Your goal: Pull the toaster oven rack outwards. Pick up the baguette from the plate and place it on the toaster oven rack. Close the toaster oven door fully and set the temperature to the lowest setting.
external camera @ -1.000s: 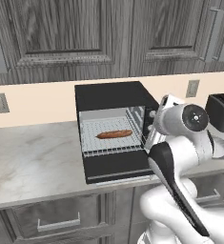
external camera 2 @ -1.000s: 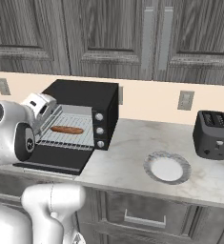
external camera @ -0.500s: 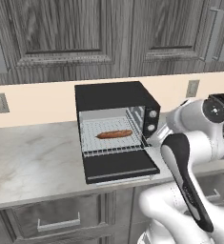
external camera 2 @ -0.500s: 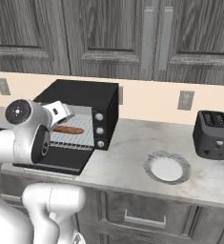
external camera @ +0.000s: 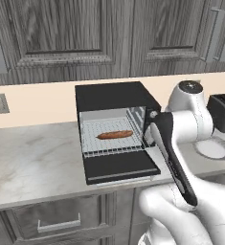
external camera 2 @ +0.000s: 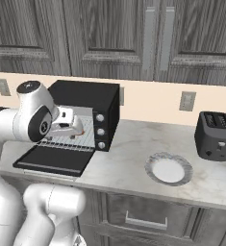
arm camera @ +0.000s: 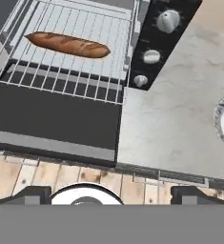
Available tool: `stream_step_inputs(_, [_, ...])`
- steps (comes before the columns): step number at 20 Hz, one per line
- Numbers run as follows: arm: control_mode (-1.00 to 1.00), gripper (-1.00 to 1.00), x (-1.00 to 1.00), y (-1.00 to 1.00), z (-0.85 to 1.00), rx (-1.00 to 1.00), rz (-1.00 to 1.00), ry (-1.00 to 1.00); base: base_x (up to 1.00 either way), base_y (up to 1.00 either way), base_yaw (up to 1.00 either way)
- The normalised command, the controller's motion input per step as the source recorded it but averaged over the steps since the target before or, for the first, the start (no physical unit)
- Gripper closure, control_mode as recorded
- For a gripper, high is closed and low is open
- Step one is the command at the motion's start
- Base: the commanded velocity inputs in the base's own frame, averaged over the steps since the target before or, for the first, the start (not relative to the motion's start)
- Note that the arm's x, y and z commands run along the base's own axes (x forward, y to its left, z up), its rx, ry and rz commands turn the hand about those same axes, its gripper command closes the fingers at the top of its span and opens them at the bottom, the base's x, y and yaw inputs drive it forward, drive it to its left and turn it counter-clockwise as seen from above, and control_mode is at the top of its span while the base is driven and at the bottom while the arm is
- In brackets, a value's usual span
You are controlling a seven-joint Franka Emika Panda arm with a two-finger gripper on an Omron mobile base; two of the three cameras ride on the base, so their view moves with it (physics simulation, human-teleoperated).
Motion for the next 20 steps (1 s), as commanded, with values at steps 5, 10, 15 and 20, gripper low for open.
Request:
stream_step_inputs(5, [-1.0, -1.0, 0.02, -0.08, -0.31, 0.14, -0.24, 0.35, 0.0, 0.0, 0.0])
stream_step_inputs(10, [-1.0, -1.0, 0.09, 0.02, -0.56, 0.04, -0.34, 0.02, 0.0, 0.0, 0.0])
stream_step_inputs(15, [-1.0, -1.0, 0.01, 0.0, -0.51, 0.03, -0.25, -0.02, 0.0, 0.0, 0.0])
stream_step_inputs(20, [-1.0, -1.0, 0.16, 0.03, -0.28, 0.01, -0.06, 0.0, 0.0, 0.0, 0.0])
